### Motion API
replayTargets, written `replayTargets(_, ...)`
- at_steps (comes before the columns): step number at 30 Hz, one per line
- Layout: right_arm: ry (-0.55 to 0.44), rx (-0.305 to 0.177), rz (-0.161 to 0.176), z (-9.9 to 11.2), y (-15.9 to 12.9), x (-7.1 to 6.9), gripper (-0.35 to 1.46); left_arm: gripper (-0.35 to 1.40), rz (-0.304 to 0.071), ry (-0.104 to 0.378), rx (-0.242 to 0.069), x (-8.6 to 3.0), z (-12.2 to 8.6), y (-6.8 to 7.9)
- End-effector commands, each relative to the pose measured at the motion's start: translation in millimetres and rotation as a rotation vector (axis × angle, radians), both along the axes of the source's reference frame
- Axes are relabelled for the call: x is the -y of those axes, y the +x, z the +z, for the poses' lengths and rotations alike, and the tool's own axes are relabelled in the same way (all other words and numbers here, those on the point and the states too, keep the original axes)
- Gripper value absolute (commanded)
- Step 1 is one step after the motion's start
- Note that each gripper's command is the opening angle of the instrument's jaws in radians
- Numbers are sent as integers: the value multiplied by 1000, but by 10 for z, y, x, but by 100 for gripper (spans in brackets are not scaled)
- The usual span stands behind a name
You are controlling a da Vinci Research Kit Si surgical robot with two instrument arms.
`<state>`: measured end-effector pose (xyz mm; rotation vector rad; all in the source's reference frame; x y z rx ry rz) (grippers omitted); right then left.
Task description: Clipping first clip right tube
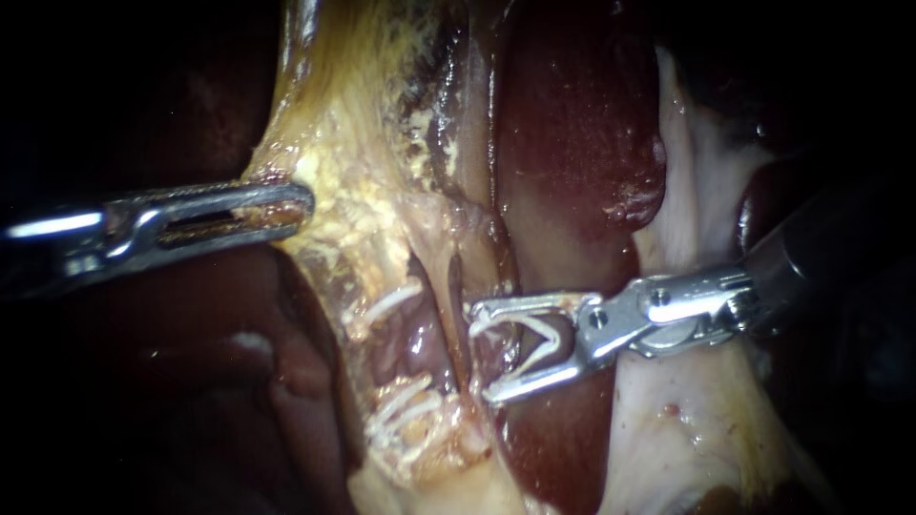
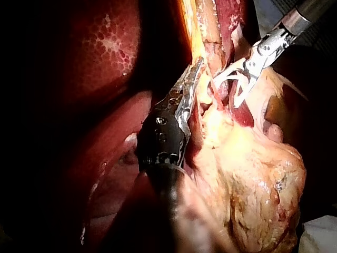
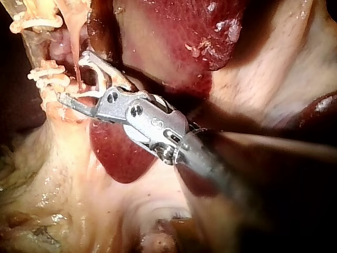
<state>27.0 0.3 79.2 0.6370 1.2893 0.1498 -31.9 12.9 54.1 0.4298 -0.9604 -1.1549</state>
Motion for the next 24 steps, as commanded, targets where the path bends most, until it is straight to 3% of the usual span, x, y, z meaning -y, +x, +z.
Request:
replayTargets(1,1,1,0,2,4,0,57,-35,0,0,0,0,0,0)
replayTargets(7,9,2,-4,11,15,3,58,-35,0,0,0,0,0,0)
replayTargets(20,118,-23,-87,17,20,16,48,-35,0,0,0,0,0,0)
replayTargets(24,146,-17,-99,18,19,18,44,-35,0,0,0,0,0,0)
